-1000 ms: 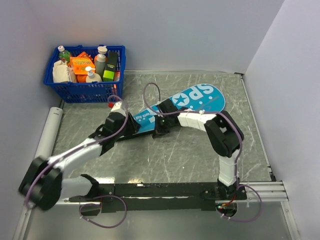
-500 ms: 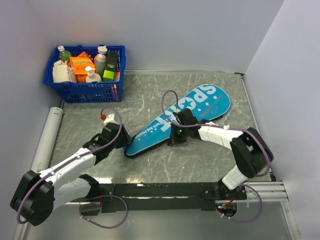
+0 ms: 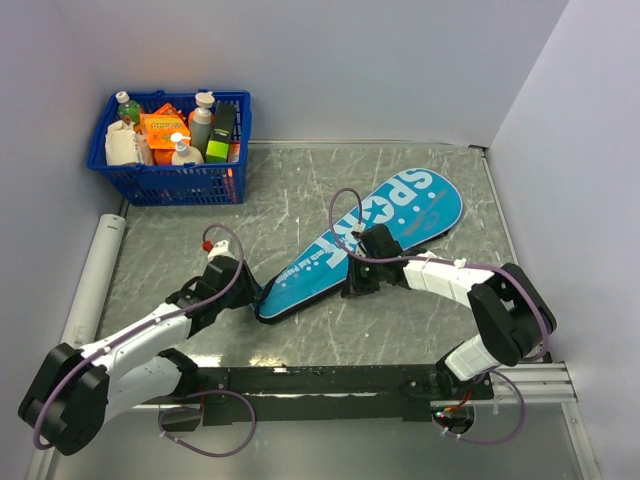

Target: Pack up the badminton gear

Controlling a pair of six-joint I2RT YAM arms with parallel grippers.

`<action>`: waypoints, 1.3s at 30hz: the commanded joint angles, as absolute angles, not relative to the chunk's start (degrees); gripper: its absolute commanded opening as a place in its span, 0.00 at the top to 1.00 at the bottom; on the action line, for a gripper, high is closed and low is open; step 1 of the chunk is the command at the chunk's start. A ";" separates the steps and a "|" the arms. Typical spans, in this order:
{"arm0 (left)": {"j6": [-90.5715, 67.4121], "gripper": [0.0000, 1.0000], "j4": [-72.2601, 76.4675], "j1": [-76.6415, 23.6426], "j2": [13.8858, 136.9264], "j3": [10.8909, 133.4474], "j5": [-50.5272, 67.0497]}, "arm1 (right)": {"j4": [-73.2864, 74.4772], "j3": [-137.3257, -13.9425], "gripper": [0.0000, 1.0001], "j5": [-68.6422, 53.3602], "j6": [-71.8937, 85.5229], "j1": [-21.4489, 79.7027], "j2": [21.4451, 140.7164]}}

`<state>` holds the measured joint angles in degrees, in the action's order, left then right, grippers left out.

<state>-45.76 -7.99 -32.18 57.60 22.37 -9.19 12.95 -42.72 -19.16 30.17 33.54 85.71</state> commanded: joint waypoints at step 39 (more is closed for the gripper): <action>-47.99 0.99 -0.97 -36.65 52.74 15.03 -1.93 | 1.50 -69.26 1.00 -24.87 50.80 63.63 107.14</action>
<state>-47.24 -3.90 -34.98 54.02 15.42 -8.73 14.11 -64.84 -20.27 46.30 61.63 106.43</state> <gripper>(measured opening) 0.022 0.005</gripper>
